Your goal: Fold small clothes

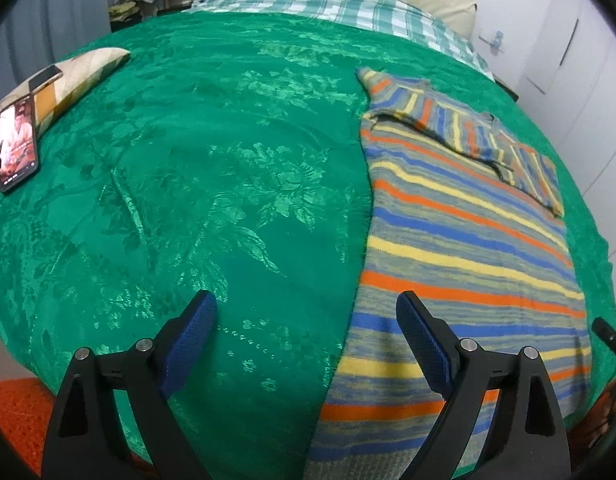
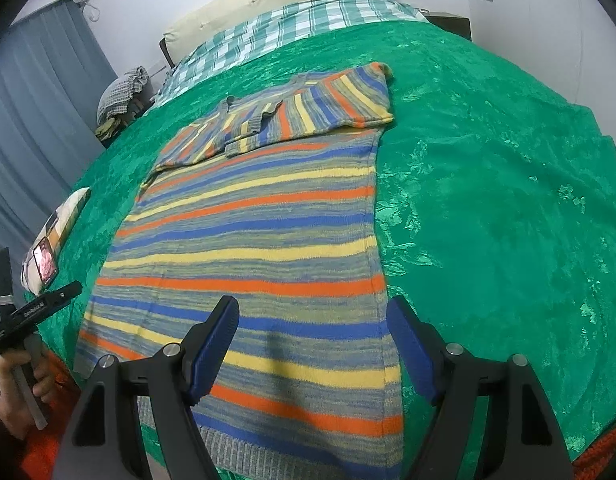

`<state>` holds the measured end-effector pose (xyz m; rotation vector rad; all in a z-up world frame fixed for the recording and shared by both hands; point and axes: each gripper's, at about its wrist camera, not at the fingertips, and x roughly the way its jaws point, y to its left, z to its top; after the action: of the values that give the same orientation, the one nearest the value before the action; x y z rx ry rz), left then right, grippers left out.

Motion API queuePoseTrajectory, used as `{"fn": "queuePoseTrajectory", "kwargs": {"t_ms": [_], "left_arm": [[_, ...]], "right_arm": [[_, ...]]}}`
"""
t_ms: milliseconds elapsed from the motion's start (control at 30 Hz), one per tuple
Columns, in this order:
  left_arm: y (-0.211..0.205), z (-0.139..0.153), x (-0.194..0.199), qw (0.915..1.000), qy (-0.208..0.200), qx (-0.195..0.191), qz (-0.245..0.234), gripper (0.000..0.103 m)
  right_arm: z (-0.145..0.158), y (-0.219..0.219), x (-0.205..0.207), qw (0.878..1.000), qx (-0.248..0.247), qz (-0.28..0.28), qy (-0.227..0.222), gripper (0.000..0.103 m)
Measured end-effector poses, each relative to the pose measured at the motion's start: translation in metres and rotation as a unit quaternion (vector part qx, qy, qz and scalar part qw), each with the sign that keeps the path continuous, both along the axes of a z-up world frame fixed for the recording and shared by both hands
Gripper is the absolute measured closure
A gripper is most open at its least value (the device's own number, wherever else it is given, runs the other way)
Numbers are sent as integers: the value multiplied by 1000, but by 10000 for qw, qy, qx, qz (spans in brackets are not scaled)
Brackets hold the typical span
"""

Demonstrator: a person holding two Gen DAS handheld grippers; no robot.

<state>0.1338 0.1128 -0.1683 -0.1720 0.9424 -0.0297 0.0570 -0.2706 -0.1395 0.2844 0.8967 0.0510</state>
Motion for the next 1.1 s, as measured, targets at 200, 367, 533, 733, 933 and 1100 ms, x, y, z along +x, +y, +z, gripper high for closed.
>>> {"fn": "queuePoseTrajectory", "kwargs": {"t_ms": [200, 367, 533, 733, 933, 1100], "left_arm": [[-3, -2, 1, 10000, 5, 88, -25, 11], [-4, -2, 3, 9999, -2, 135, -34, 11], [0, -1, 2, 9999, -39, 127, 17, 11], [4, -5, 9, 9999, -2, 66, 80, 11], [2, -7, 9, 9998, -20, 168, 58, 11], [10, -7, 10, 9998, 5, 109, 156, 11]], "right_arm": [[0, 0, 0, 10000, 29, 38, 7, 27], [-1, 0, 0, 10000, 32, 34, 26, 27], [1, -2, 2, 9995, 294, -9, 122, 27], [36, -25, 59, 9818, 1891, -180, 71, 27], [45, -19, 167, 9614, 2732, -148, 299, 30], [7, 10, 226, 9481, 3024, -101, 974, 48]]}}
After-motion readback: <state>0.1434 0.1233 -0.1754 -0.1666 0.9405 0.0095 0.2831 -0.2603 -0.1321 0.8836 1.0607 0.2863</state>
